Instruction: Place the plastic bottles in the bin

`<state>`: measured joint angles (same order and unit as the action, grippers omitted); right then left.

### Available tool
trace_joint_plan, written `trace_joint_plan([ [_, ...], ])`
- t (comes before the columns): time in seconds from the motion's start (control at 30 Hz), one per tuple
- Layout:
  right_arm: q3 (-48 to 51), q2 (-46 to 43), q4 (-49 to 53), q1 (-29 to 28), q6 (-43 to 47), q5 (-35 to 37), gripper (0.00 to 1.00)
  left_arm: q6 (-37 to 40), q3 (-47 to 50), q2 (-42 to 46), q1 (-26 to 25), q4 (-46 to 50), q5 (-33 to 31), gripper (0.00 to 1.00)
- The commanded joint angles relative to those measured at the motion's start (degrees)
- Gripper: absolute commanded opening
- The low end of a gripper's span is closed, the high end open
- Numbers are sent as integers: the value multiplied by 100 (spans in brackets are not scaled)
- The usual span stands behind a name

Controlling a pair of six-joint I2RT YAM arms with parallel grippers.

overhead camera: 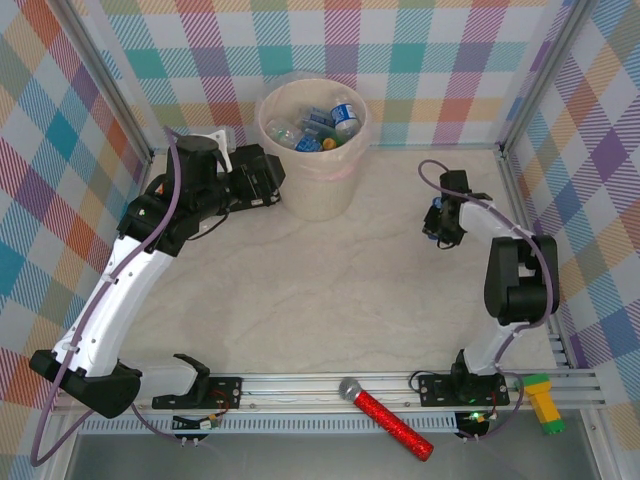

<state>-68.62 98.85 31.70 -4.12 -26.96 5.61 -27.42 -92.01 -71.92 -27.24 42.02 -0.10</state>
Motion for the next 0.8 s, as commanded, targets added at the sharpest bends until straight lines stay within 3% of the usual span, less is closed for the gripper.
trace_joint_plan([
  [0.0,67,-549,151,-77,-10,-19,20,-8,10,-19,-44,-38,-7,100],
  [0.43,64,-2305,360,-124,-142,-728,20,-30,-529,-298,-46,252,-314,100],
  [0.6,-449,-2671,611,-193,-275,-1023,20,-33,-672,-288,-53,395,-289,100],
  [0.77,-1255,-2645,780,-691,-563,-1107,20,254,-795,-259,-48,552,-175,100],
])
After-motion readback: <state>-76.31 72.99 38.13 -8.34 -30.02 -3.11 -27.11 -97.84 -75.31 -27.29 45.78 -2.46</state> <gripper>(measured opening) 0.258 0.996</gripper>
